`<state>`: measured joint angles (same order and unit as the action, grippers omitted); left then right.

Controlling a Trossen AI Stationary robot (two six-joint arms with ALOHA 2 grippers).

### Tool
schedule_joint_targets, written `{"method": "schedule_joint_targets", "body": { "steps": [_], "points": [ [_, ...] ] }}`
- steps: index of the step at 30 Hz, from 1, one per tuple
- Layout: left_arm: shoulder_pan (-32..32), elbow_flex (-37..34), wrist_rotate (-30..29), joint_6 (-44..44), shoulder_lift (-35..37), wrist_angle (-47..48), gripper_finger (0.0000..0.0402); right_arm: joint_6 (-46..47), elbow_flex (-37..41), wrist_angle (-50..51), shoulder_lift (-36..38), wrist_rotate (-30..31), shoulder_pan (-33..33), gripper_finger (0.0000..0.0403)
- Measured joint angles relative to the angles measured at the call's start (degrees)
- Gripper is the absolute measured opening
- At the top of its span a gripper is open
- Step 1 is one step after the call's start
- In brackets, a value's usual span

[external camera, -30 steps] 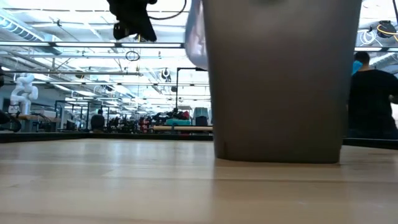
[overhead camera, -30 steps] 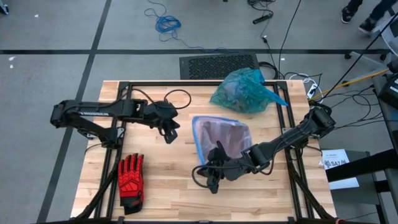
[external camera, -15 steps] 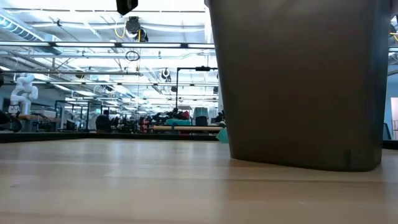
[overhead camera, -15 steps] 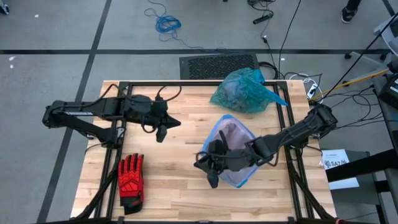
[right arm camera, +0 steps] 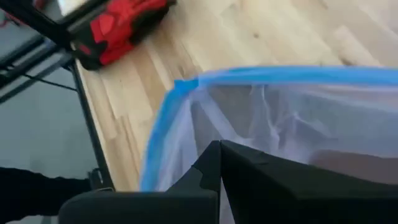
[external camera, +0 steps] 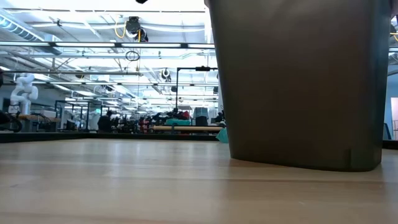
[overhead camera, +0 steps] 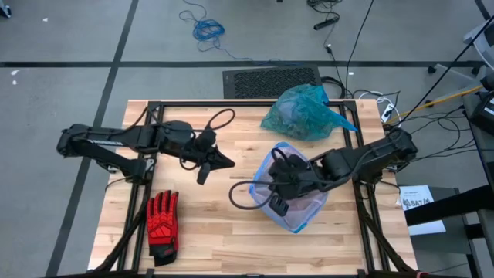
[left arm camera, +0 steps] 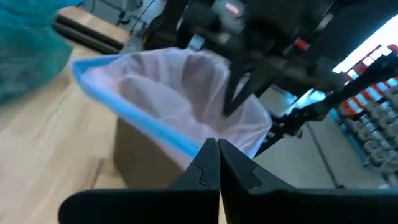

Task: Place trash/remove bag and relplace
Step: Put the pink trash bag into the trash bin

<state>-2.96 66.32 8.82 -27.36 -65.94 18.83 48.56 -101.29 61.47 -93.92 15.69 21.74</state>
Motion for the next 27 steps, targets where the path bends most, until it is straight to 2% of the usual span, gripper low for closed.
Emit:
{"method": "schedule_joint_targets", "body": {
  "steps": [7,14,23,27],
  "points": [
    [-3.7,0.0,0.0,-3.0,-5.7,-7.1,0.0000,-0.2,6.2,-5.5,-0.1,-2.6,-0.7,0.0000],
    [-6.6,0.0,0.0,-6.4,-11.3,-12.4,0.0000,1.7,6.9,-8.5,-0.1,-2.2,-1.1,0.0000],
    [-6.8,1.4,-0.4,-5.1,-15.5,-11.6,0.0000,1.8,6.9,-9.0,-1.1,-2.1,-3.1,0.0000],
    [-6.8,1.4,-2.1,-5.0,-16.1,-6.5,0.0000,2.5,7.6,-9.8,-1.5,-2.1,-3.4,0.0000]
  ]
}}
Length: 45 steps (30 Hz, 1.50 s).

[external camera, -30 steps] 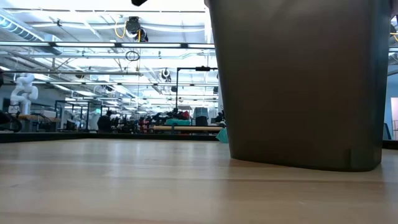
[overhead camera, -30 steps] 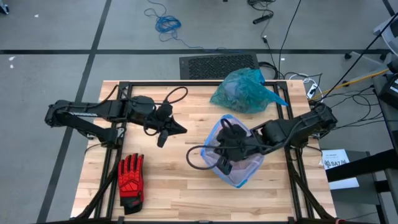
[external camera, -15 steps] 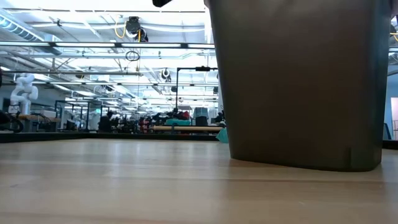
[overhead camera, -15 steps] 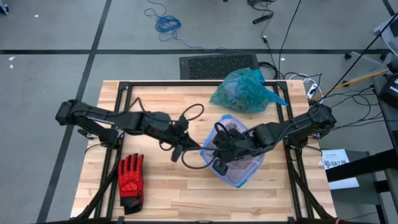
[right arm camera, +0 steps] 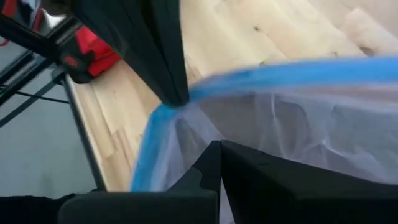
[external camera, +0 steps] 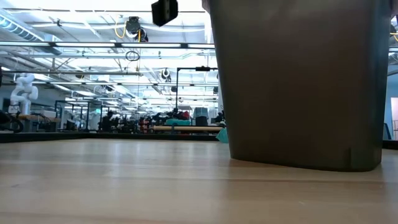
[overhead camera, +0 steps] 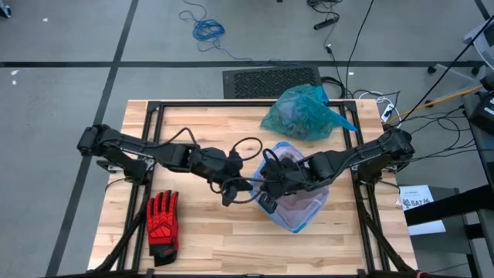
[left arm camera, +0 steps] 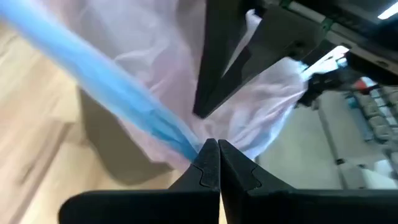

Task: Place trash/remove bag and relplace
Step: Put the pink trash bag into the trash bin

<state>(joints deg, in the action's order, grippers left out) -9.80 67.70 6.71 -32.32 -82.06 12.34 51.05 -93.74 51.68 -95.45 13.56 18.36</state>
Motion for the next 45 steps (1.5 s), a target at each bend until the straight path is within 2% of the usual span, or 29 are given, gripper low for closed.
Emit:
{"method": "schedule_joint_targets", "body": {
  "steps": [13,19,25,28,34,38,45],
  "points": [
    [0.0,0.0,-4.1,0.4,1.6,6.1,0.0000,4.3,8.5,-7.7,-0.1,-0.3,0.1,0.0000],
    [0.0,-0.5,-7.8,1.4,1.2,7.6,0.0000,4.3,8.8,-9.1,-0.1,-0.3,0.1,0.0000],
    [0.0,-0.6,-8.5,2.5,0.7,7.4,0.0000,4.3,8.8,-10.3,-0.1,-0.4,0.1,0.0000],
    [0.0,0.0,-8.8,2.7,3.3,8.6,0.0000,4.2,8.8,-10.4,-0.1,-0.4,0.1,0.0000],
    [0.6,0.9,-11.1,2.7,9.1,4.8,0.0000,4.1,8.8,-10.5,-0.1,-0.4,0.1,0.0000],
    [0.9,0.8,-10.7,2.7,7.4,1.1,0.0000,3.8,8.8,-11.1,-0.1,-0.5,0.1,0.0000],
    [0.9,0.0,-8.2,2.6,1.7,3.6,0.0000,3.9,8.8,-11.7,-0.1,-0.5,0.1,0.0000]
  ]
}}
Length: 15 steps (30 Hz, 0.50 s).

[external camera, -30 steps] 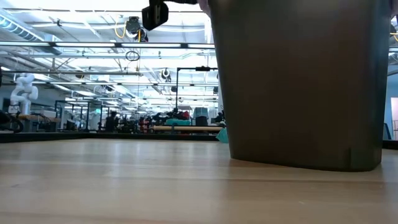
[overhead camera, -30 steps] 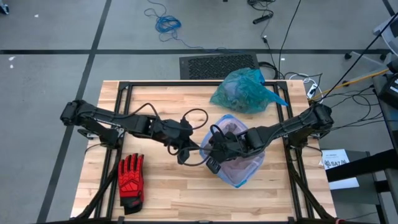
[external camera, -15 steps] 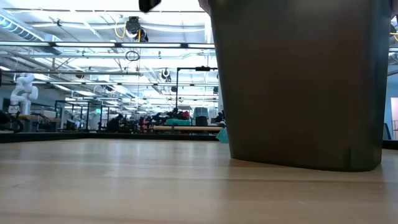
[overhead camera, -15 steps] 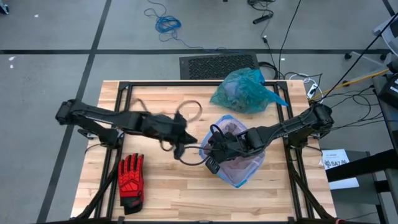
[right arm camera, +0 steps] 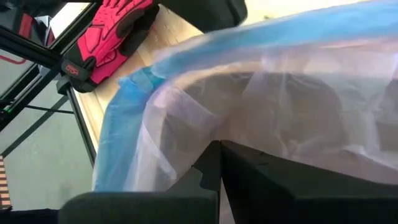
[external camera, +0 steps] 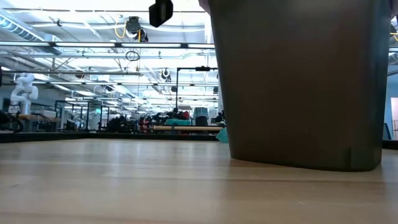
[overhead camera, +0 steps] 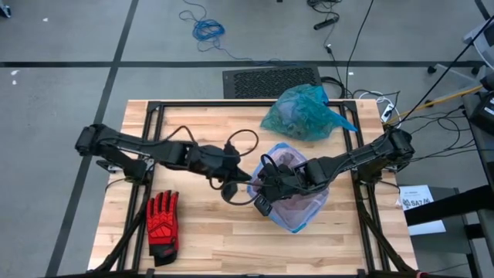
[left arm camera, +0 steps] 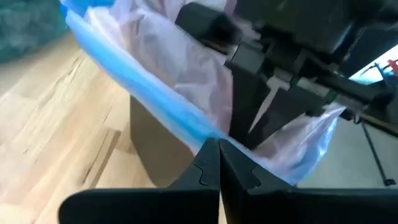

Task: Place trash/remove bag and relplace
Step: Put the pink trash bag into the trash bin

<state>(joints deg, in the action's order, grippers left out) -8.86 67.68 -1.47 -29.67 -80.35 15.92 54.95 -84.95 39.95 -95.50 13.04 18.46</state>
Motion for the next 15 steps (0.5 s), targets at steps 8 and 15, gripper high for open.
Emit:
{"method": "schedule_joint_targets", "body": {
  "steps": [8,15],
  "points": [
    [0.0,0.1,1.3,0.0,-2.8,2.3,0.0000,0.0,0.0,-0.8,0.0,-0.1,0.0,0.0000],
    [-0.2,-1.7,1.3,0.0,-3.9,2.2,0.0000,-0.5,0.0,-0.9,0.0,-0.2,0.0,0.0000]
  ]
}}
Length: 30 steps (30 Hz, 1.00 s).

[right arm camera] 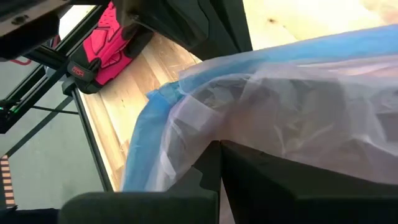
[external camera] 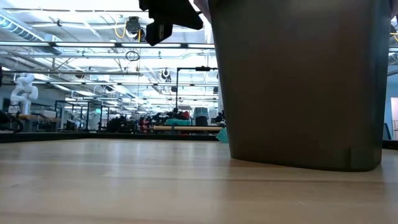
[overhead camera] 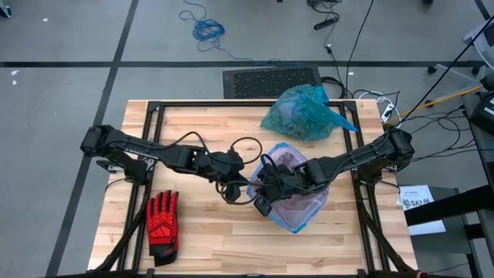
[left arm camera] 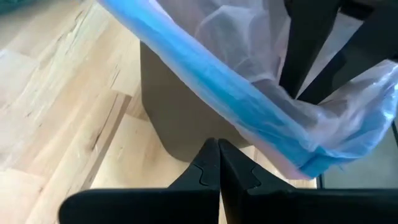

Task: Place trash/remove bag and relplace
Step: Put the pink trash bag into the trash bin

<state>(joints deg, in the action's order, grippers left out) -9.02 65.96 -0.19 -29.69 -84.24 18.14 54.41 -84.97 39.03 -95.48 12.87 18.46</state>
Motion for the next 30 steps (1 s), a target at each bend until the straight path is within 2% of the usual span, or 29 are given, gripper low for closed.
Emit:
{"method": "schedule_joint_targets", "body": {
  "steps": [7,10,13,15,19,30],
  "points": [
    [1.4,-2.2,-1.2,1.1,0.3,0.4,0.0000,0.0,0.0,0.0,0.0,0.0,-0.1,0.0000],
    [3.1,-2.4,-3.0,0.3,4.1,4.0,0.0000,-0.1,0.0,-0.2,0.0,-0.1,-0.3,0.0000],
    [4.0,-2.2,-4.1,0.2,9.5,1.8,0.0000,-0.1,0.0,-0.4,0.0,-0.1,-0.3,0.0000],
    [4.2,-2.1,-2.5,0.3,11.4,-1.3,0.0000,-0.5,0.0,-0.5,0.0,-0.1,-0.3,0.0000],
    [3.3,-2.1,3.2,0.4,10.8,-4.3,0.0000,-1.0,0.0,-0.7,0.0,-0.2,-0.5,0.0000],
    [-0.1,-2.2,4.0,0.3,3.6,-4.1,0.0000,-0.9,0.0,-1.1,0.0,-1.1,-0.7,0.0000]
  ]
}}
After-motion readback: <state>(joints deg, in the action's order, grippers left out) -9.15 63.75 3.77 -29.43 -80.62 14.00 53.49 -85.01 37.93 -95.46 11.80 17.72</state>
